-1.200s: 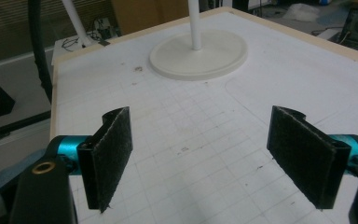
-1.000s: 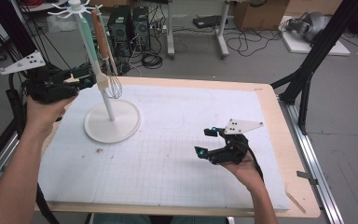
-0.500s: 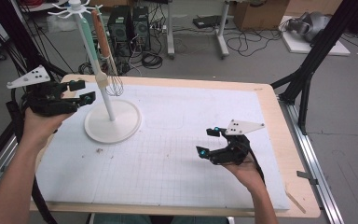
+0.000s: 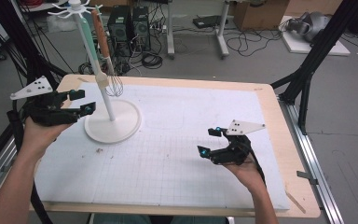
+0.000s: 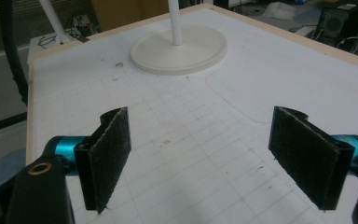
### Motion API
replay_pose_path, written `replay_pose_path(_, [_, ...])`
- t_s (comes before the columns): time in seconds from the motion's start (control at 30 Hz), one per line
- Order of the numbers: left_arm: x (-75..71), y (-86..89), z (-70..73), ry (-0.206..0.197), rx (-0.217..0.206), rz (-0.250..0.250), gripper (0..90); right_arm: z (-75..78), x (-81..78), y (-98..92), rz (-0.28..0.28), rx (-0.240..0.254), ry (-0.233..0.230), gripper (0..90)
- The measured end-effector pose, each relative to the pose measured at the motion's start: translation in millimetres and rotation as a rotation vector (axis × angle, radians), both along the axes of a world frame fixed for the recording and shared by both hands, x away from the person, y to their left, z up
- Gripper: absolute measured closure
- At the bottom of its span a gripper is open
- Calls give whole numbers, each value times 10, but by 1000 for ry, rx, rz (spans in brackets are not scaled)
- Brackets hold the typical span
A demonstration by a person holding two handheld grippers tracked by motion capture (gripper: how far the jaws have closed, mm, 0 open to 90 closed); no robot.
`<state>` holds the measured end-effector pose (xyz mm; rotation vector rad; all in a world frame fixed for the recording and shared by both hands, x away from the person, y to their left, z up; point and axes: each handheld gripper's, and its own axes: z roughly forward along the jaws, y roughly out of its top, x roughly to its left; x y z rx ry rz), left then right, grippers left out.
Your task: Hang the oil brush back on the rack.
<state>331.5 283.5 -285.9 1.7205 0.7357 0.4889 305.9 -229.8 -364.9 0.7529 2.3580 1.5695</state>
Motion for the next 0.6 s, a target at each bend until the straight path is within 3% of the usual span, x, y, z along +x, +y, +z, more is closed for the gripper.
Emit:
replay_pose_path(0.27, [-68,-5,-122,15,3,19,264,-2,-4,-12,-15,-7,-9,199])
replay_pose_path(0.6, [-146,-19,-239,21,40,28,235,-14,-10,-27,-34,-20,-12,198])
